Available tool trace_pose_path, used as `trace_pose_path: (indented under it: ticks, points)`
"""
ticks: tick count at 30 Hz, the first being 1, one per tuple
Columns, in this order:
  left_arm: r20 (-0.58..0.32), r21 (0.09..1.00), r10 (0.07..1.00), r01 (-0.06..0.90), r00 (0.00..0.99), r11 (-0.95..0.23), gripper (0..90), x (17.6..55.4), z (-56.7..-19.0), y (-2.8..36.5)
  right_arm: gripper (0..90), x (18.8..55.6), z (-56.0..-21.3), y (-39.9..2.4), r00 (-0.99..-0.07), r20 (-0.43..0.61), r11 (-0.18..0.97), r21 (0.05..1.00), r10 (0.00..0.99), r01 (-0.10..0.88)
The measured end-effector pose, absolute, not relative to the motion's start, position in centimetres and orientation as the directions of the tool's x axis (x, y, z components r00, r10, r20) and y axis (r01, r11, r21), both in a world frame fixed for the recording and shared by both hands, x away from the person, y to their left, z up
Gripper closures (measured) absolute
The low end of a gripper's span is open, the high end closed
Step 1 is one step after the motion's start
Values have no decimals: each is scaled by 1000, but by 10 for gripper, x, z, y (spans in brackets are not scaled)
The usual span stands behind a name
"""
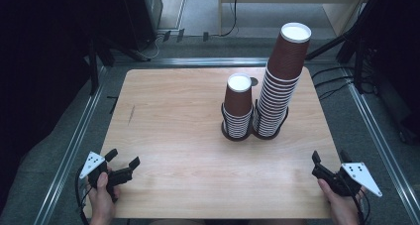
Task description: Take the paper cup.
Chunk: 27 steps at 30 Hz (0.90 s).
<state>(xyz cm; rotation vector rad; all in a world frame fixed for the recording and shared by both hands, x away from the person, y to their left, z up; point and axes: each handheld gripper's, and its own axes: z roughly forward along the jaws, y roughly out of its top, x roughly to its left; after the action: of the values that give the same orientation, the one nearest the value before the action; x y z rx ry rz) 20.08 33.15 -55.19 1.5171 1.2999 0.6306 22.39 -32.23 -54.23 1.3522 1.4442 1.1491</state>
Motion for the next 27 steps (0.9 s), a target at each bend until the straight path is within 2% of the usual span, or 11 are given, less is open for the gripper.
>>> trace_pose_path:
  ticks: [13, 16, 21, 27]
  points:
    - [-247, 894, 940, 430, 235, 127, 0, 205, -553, 336, 123, 229, -493, -308, -162, 24, 8, 981, 986, 192]
    - [-300, 890, 938, 405, 172, 210, 0, 204, -554, 342, 123, 233, -474, -296, -198, 28, 6, 986, 980, 168]
    - [-262, 896, 952, 405, 156, 180, 0, 203, -553, 338, 123, 239, -457, -282, -240, 26, 11, 988, 970, 151]
    - [-275, 897, 944, 401, 182, 184, 0, 203, -553, 341, 123, 244, -441, -271, -245, 34, 5, 988, 969, 157]
